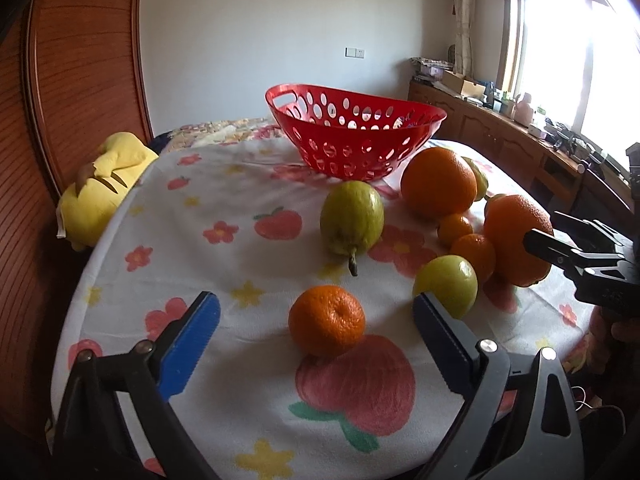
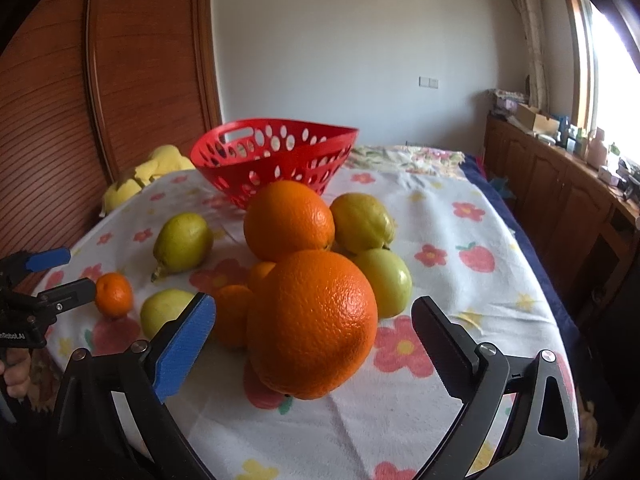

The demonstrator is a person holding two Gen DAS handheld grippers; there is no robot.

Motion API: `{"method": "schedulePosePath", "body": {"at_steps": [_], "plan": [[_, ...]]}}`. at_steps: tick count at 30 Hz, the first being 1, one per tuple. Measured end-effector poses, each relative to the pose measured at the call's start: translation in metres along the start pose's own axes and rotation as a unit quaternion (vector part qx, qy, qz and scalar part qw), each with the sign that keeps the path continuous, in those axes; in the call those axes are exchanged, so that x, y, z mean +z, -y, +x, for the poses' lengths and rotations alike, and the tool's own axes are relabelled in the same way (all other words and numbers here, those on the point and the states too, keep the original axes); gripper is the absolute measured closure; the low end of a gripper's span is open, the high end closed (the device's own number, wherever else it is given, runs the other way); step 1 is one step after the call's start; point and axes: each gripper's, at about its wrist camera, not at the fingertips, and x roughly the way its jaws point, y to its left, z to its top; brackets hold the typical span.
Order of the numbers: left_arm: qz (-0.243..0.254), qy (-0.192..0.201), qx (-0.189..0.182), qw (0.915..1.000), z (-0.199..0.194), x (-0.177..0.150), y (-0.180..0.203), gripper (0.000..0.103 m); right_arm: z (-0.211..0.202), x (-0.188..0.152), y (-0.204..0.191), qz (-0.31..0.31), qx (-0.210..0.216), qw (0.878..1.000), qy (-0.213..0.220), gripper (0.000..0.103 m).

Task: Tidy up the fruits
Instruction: 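Grasp the small tangerine with the left tool while the right tool grasps the large orange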

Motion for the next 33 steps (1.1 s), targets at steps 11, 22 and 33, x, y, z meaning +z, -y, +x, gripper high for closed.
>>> {"method": "schedulePosePath", "body": {"at_steps": [11, 22, 33], "plan": [[-0.011, -0.022, -0.025, 0.9994, 0.011, -0.004, -0.004, 0.033, 0.022, -0.007, 0.002, 0.009, 0.023, 0.999, -0.033, 0.006], [-0.009, -0.040, -0.027, 0.9988, 0.023, -0.006, -0.006, 0.050, 0.027, -0.009, 0.004, 0.007, 0.022, 0.999, -0.036, 0.011], [-0.006, -0.042, -0.040, 0.9983, 0.025, -0.008, -0.005, 0.057, 0.031, -0.007, 0.002, 0.004, 0.024, 0.999, -0.037, 0.015]]}}
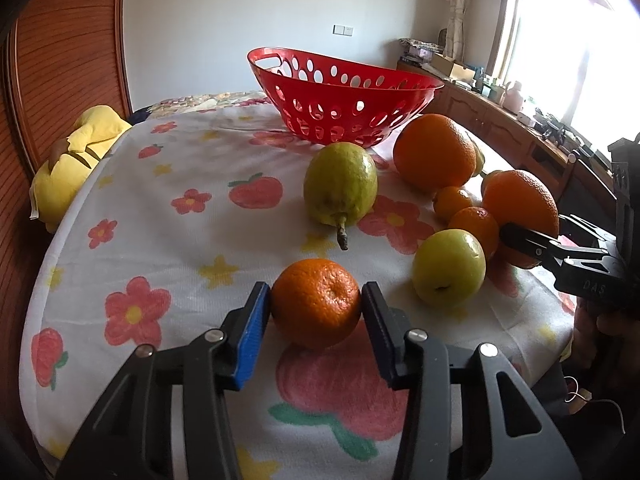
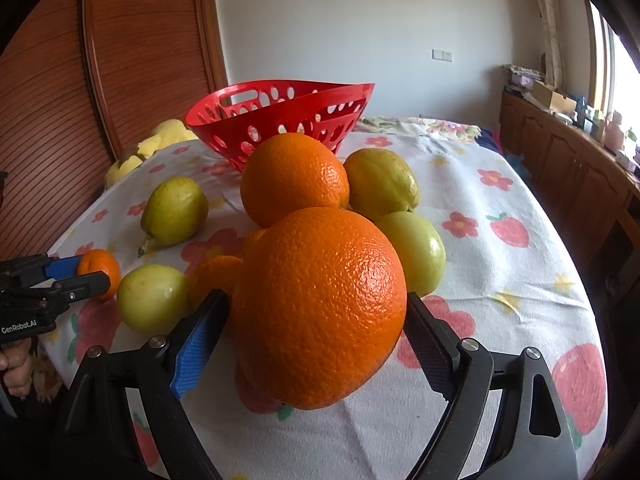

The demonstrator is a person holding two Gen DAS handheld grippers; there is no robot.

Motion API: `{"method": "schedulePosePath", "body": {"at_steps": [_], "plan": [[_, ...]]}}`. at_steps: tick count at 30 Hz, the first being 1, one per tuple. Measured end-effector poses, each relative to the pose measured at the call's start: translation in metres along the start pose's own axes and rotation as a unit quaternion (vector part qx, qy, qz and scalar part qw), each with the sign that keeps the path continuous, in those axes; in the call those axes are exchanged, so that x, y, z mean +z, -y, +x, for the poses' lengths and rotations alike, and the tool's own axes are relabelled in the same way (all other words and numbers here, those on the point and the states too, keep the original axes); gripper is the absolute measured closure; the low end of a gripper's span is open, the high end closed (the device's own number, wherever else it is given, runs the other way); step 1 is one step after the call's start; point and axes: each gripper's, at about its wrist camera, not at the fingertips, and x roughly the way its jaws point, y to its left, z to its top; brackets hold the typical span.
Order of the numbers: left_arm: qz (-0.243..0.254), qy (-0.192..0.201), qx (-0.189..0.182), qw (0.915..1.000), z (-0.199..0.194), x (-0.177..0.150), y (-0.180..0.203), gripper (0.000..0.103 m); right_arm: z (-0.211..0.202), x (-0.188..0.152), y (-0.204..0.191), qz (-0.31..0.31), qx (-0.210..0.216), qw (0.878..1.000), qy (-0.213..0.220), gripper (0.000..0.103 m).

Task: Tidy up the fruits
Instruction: 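Grasp the small tangerine with the left tool while the right tool grasps the large orange, then carry both fruits over the red basket and release them inside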

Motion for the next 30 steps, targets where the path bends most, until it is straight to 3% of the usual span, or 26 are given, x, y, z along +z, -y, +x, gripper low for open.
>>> {"method": "schedulePosePath", "body": {"at_steps": [14, 30], "plan": [[0.006, 0.007, 0.001, 1.0000, -0.003, 0.002, 0.003, 0.059, -0.002, 0.001, 0.011, 0.026, 0.027, 0.999, -0.003, 0.020], [0.021, 0.046, -0.004, 0.9987, -0.026, 0.028, 0.013, 0.059, -0.018, 0.003, 0.019, 0.022, 0.030, 0.999, 0.015, 0.021]]}}
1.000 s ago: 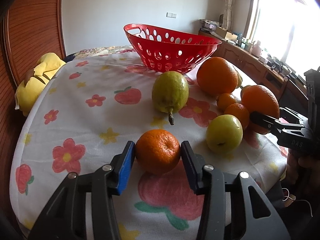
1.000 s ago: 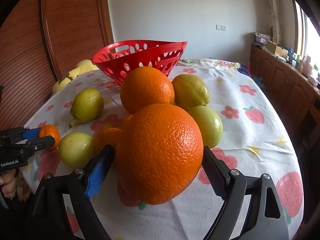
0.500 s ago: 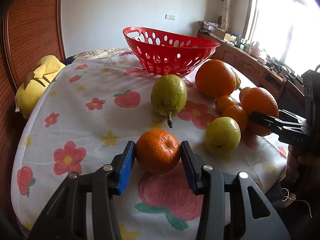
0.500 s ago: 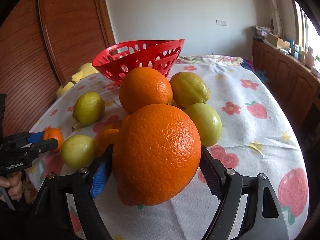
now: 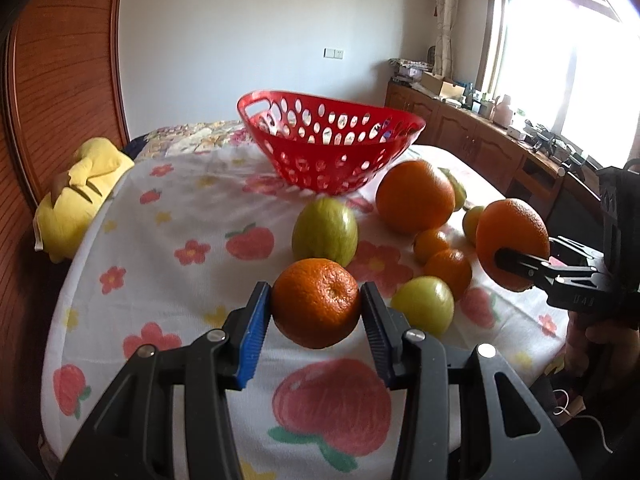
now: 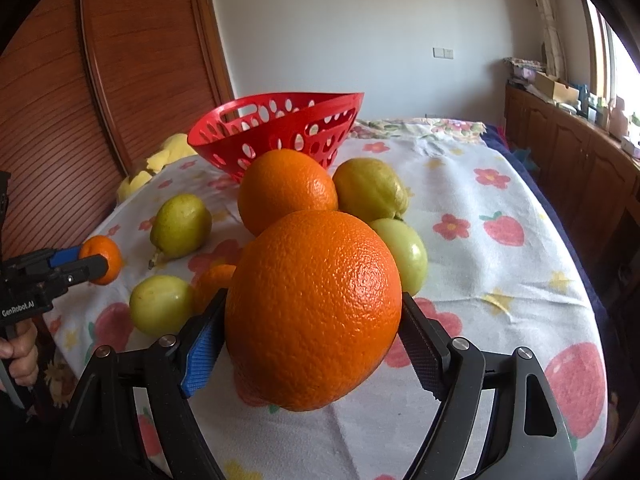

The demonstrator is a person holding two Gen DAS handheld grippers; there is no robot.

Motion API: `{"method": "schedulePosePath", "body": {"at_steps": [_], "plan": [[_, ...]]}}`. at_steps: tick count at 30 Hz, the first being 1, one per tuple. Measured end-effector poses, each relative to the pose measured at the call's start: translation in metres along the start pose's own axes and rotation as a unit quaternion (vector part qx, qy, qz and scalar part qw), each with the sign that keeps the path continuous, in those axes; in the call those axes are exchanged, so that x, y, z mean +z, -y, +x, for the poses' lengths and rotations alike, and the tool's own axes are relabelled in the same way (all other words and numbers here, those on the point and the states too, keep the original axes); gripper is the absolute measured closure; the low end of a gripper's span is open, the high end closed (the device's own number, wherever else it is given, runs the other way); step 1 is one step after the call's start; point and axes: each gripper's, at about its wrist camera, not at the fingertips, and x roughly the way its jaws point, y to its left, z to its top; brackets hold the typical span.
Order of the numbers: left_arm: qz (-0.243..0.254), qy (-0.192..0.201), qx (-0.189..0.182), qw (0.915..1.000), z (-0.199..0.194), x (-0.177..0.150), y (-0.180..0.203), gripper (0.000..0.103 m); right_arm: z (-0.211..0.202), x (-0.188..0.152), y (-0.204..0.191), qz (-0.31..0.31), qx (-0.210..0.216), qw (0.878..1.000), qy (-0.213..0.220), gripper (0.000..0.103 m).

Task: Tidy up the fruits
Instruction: 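Carry both fruits over the red basket and release them inside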

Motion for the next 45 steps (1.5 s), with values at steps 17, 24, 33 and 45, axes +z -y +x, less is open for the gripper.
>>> {"method": "schedulePosePath", "body": {"at_steps": [17, 24, 33, 45], "plan": [[0.043, 0.059, 0.001, 0.9974, -0.001, 0.085, 0.010, 0.059, -0.029, 0.068, -0.008, -0.052, 0.017, 0.997, 0.053, 0.021], [0.046, 0.058, 0.003, 0.9973, 0.027, 0.122, 0.004, 0.059, -0.018, 0.110, -0.014, -0.083, 0.032, 0.994, 0.063, 0.021], [0.047, 0.041, 0.004, 0.9980, 0.074, 0.158, -0.004, 0.059, 0.019, 0.158, -0.015, -0.107, 0.048, 0.992, 0.054, 0.021], [0.047, -0.008, 0.015, 0.9987, 0.128, 0.166, -0.019, 0.059, 0.088, 0.191, -0.018, -0.138, 0.072, 0.988, 0.017, 0.021]]}}
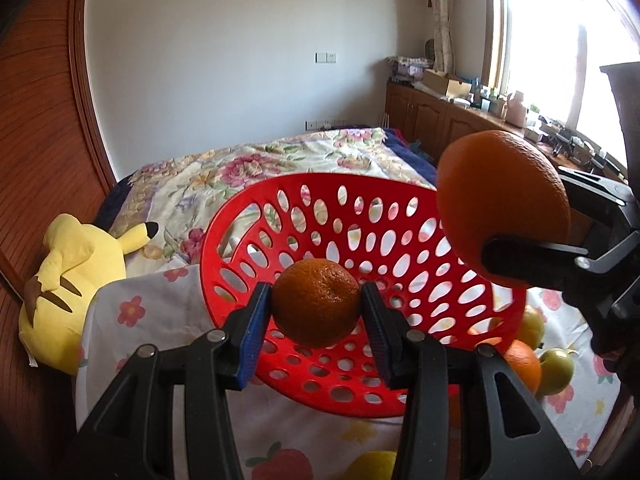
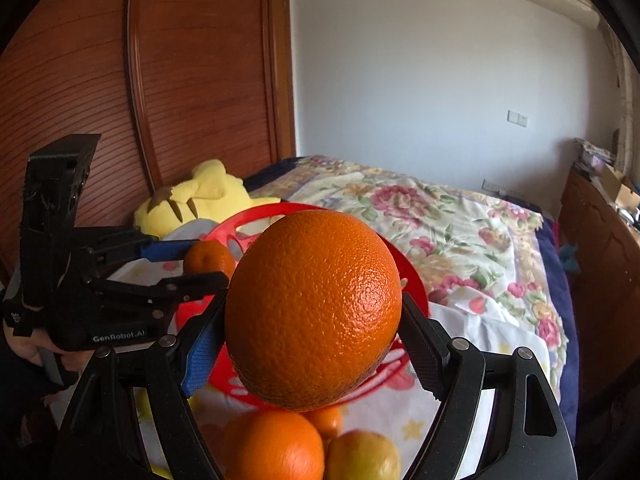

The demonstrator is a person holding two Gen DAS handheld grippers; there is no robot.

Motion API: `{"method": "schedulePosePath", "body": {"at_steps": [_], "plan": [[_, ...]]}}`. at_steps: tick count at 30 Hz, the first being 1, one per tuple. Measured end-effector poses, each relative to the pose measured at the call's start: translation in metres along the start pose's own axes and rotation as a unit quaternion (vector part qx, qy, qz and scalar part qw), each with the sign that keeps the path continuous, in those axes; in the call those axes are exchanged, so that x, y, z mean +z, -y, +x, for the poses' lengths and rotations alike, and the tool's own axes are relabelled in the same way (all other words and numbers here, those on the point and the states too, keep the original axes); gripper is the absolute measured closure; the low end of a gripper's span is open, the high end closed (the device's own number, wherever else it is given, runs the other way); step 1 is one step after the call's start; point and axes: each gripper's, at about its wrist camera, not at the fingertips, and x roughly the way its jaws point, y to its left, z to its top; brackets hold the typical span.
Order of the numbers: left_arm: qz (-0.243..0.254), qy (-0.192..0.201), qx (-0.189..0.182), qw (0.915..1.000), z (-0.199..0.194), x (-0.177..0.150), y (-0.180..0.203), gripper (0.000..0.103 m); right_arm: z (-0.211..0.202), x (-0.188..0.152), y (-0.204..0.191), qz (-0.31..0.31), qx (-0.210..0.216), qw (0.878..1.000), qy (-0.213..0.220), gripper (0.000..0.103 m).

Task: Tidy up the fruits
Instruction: 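Carry both fruits over the red basket and release them inside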

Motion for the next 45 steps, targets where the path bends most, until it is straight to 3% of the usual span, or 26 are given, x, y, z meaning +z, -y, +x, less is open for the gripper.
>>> {"method": "schedulePosePath", "body": {"at_steps": [8, 19, 45], "plan": [[0.011, -0.021, 0.005, 0.9997, 0.014, 0.002, 0.000, 0.058, 0.036, 0.000, 0.002, -0.015, 0.014, 0.999, -0.032, 0.021], [0.008, -0.035, 0.000, 0.9994, 0.022, 0.001, 0.000, 0.057, 0.051, -0.003, 0.006, -0.026, 0.019, 0.998, -0.061, 0.021], [-0.015, 0.000, 0.022, 0.9996, -0.012, -0.007, -0.026, 0.051, 0.081, -0.009, -0.018, -0.070, 0.027, 0.988, -0.137, 0.021]]}}
